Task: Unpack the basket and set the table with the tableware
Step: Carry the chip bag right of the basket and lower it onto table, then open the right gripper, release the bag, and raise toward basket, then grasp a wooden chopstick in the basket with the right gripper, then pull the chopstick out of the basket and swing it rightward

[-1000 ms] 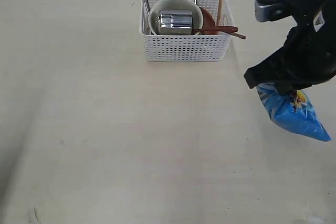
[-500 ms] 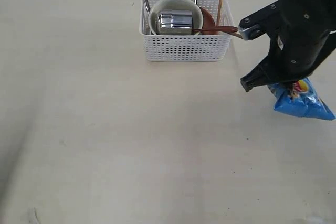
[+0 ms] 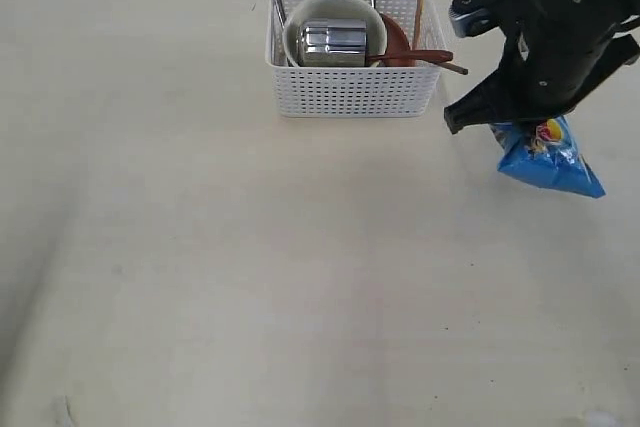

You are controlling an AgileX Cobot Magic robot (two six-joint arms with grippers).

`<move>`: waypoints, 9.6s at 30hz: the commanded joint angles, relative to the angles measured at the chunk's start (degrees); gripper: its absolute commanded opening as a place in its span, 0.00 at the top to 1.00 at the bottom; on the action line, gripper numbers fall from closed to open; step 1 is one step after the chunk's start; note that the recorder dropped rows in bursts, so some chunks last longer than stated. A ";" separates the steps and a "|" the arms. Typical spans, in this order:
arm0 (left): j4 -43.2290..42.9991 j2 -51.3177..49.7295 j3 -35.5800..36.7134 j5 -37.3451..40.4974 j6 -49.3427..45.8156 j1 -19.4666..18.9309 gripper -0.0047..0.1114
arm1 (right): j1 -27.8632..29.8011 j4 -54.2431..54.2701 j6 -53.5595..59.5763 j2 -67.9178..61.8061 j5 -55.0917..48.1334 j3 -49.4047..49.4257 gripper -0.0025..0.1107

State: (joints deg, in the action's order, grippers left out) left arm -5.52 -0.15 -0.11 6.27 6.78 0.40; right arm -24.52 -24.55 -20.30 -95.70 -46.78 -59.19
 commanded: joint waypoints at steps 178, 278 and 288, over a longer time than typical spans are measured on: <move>0.25 0.15 0.11 -0.40 0.23 0.98 0.96 | 4.21 41.01 15.39 -0.04 25.27 2.27 0.76; 0.25 0.15 0.11 -0.40 0.02 0.98 0.96 | 4.21 31.25 8.52 60.80 16.25 25.17 0.98; 0.25 0.15 0.11 -0.40 0.02 0.98 0.96 | 4.21 32.14 3.07 66.42 32.59 47.54 0.98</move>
State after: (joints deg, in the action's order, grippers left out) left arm -5.52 -0.15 -0.11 6.27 6.78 1.10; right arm -20.32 7.49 -15.42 -29.62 -17.44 -14.79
